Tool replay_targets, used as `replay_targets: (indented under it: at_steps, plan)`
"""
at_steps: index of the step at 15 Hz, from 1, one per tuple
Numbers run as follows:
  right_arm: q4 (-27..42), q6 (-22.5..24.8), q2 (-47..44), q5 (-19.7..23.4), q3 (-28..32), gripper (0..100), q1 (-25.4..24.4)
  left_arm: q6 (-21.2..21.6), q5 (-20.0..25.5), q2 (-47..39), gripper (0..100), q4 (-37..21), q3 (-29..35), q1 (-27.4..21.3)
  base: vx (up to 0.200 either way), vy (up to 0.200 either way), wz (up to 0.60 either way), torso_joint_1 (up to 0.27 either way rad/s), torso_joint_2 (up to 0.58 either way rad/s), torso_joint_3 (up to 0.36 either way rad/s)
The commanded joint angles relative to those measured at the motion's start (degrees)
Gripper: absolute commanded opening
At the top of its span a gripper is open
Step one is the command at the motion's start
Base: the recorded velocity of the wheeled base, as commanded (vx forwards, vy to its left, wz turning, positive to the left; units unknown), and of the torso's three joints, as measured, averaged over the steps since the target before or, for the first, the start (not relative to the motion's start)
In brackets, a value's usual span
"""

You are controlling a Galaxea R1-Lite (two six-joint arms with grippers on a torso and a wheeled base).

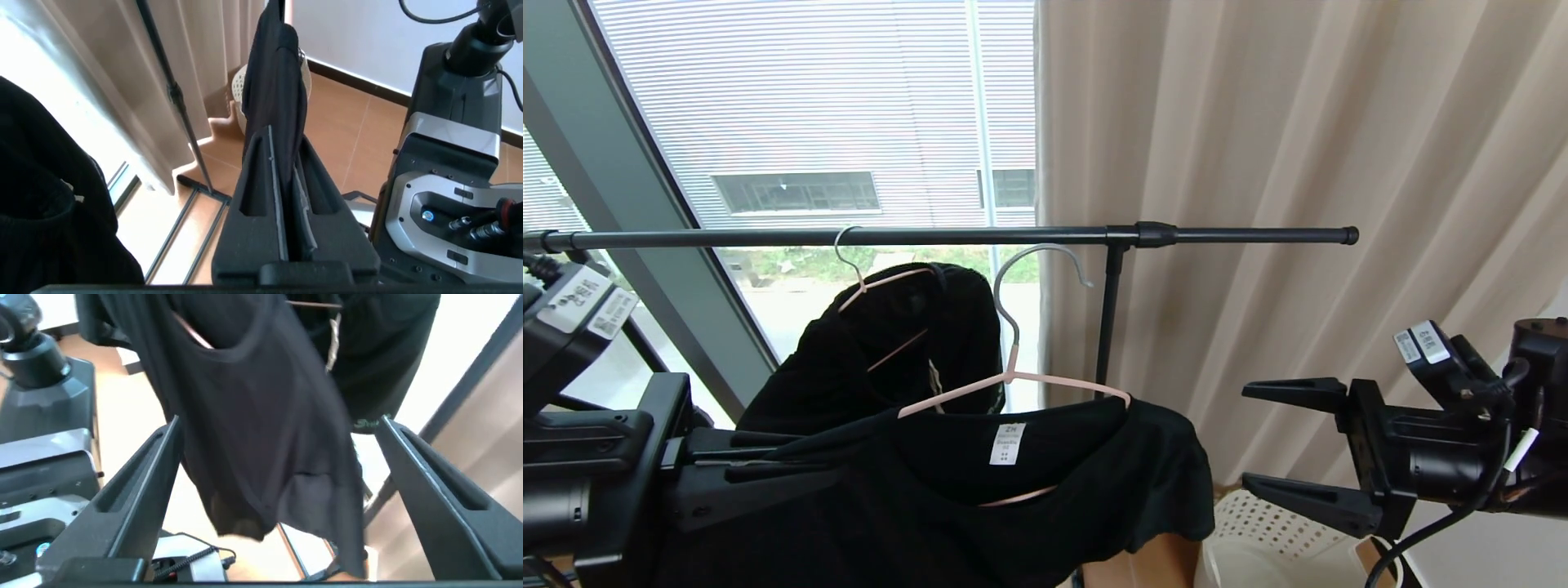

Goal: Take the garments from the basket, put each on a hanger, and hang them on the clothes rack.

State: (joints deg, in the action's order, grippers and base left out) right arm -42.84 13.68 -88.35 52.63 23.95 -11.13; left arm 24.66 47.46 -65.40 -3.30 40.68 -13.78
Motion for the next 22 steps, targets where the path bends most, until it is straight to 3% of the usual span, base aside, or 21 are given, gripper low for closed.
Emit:
replay_targets:
  at_steps: [1,5,10,13,16,22]
  plan:
    - [-0.1,0.0,-6.2,0.1,1.9,100,2.3,0.0,0.5,0.9,0,0.0,-0.2,0.0,0.0,0.0,0.0,0.0,0.0,0.0]
    - [-6.6,0.0,-9.8,0.2,0.0,100,2.5,0.0,0.5,1.0,0,0.0,-0.3,0.0,0.0,0.0,0.0,0.0,0.0,0.0]
    - [-7.4,1.4,-9.8,1.9,-1.8,100,2.6,-0.2,0.5,1.5,0,0.1,0.1,0.0,0.0,0.0,0.0,0.0,0.0,0.0]
    - [-7.4,4.6,-11.1,2.8,-2.6,100,2.5,-3.4,0.6,2.6,0,0.8,1.2,-0.2,0.0,0.0,0.0,0.0,0.0,0.0]
    - [-7.4,4.9,-12.6,2.8,-2.2,100,2.5,-8.9,0.6,3.6,0,4.0,0.9,-1.2,0.0,0.0,0.0,0.0,0.0,0.0]
    - [-7.5,4.8,-14.4,2.5,-1.0,100,2.4,-13.1,0.6,5.5,0,5.3,0.8,-4.2,0.0,0.0,0.0,0.0,0.0,0.0]
